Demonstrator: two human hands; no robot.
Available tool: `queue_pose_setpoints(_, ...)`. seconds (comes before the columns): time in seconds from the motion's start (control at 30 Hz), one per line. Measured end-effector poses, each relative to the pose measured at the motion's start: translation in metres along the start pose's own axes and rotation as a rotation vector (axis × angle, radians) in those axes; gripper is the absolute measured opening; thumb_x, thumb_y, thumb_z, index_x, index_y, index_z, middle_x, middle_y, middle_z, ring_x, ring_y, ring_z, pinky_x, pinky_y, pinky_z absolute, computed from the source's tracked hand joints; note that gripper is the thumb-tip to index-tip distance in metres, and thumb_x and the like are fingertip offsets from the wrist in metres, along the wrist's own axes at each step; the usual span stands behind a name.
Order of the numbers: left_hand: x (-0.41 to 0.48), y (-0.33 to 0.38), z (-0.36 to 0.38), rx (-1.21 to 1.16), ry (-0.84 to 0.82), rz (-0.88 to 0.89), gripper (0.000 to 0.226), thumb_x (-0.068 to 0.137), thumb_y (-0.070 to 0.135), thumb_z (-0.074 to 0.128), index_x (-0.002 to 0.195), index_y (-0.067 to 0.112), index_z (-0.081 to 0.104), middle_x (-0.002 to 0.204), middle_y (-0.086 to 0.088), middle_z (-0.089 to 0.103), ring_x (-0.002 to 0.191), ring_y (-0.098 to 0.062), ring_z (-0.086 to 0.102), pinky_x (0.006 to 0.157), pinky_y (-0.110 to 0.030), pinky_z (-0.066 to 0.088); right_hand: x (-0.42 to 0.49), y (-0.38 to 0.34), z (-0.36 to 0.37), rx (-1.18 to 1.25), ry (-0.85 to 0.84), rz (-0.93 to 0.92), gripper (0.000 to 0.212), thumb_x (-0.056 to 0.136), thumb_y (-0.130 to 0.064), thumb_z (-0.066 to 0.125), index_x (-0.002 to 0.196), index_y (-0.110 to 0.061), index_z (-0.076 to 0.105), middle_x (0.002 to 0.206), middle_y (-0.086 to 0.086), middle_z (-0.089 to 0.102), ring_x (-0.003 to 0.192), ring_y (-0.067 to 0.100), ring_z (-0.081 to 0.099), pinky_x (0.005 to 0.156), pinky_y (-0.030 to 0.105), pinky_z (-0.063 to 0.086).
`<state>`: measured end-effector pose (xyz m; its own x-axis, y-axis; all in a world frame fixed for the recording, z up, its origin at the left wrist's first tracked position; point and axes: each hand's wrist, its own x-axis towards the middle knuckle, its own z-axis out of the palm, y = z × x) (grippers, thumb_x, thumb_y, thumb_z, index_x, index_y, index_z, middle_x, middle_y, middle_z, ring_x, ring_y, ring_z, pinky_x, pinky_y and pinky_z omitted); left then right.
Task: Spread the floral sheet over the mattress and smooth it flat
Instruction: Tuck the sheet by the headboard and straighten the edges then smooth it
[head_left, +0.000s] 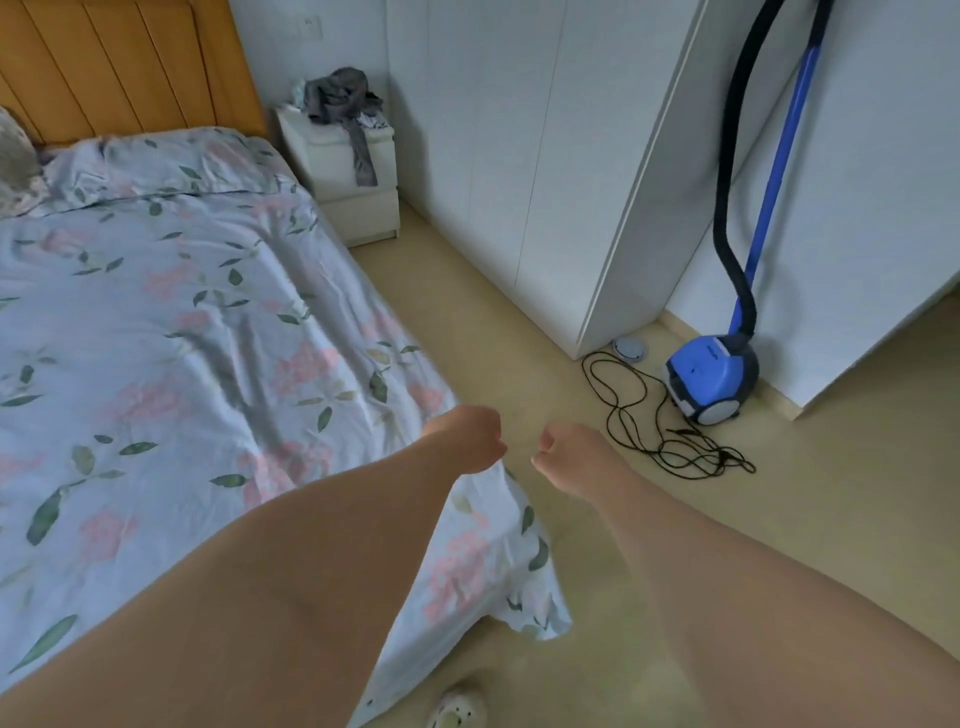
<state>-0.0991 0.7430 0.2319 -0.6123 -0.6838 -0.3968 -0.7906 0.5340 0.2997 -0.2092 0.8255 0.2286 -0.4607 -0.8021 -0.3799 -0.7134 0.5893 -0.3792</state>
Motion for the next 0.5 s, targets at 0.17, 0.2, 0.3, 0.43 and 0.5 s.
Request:
queue_pose_setpoints(0.17,0.085,0.020,-0.038,-0.032,0.038,-0.093,0.032,0.097,0.027,0.043,0.125,0.016,0.055,0.126,-0.004,0.057,0.113,-0.022,0.057,0.093,-0.033,0.048,0.092,0.011,-0.049,0.010,-0.047,-0.061,0.022,0.091,-0.017,0.044,0.109,-0.012,0.056,0.098,0.004,0.054,0.087,0.021,0.050,0.065,0.027,0.036)
queue_pose_setpoints(0.2,0.100,0.024,-0.042,-0.041,0.043,-0.119,0.031,0.097,0.026,0.043,0.124,0.017,0.056,0.126,-0.004,0.057,0.112,-0.022,0.058,0.093,-0.033,0.048,0.108,0.015,-0.056,0.005,-0.058,-0.076,0.023,0.091,-0.017,0.044,0.110,-0.012,0.056,0.101,0.006,0.055,0.087,0.021,0.049,0.065,0.027,0.036)
queue_pose_setpoints(0.3,0.155,0.034,-0.054,-0.093,0.069,-0.213,0.031,0.096,0.025,0.043,0.124,0.019,0.056,0.127,-0.003,0.057,0.112,-0.023,0.058,0.087,-0.032,0.048,0.170,0.028,-0.082,-0.022,-0.096,-0.121,0.024,0.090,-0.017,0.044,0.110,-0.011,0.056,0.107,0.008,0.058,0.088,0.022,0.050,0.071,0.027,0.037)
queue_pose_setpoints(0.43,0.224,0.044,-0.062,-0.208,0.135,-0.369,0.029,0.096,0.023,0.043,0.121,0.017,0.056,0.122,-0.004,0.059,0.107,-0.022,0.059,0.075,-0.028,0.043,0.258,0.041,-0.115,-0.135,-0.129,-0.217,0.027,0.091,-0.019,0.045,0.114,-0.012,0.057,0.115,0.007,0.058,0.100,0.025,0.056,0.079,0.029,0.044)
queue_pose_setpoints(0.5,0.248,0.049,-0.061,-0.284,0.150,-0.467,0.028,0.095,0.021,0.042,0.118,0.017,0.058,0.119,-0.004,0.060,0.105,-0.023,0.060,0.073,-0.027,0.041,0.292,0.045,-0.126,-0.206,-0.157,-0.266,0.029,0.090,-0.022,0.045,0.115,-0.013,0.057,0.120,0.008,0.059,0.108,0.026,0.057,0.086,0.031,0.047)
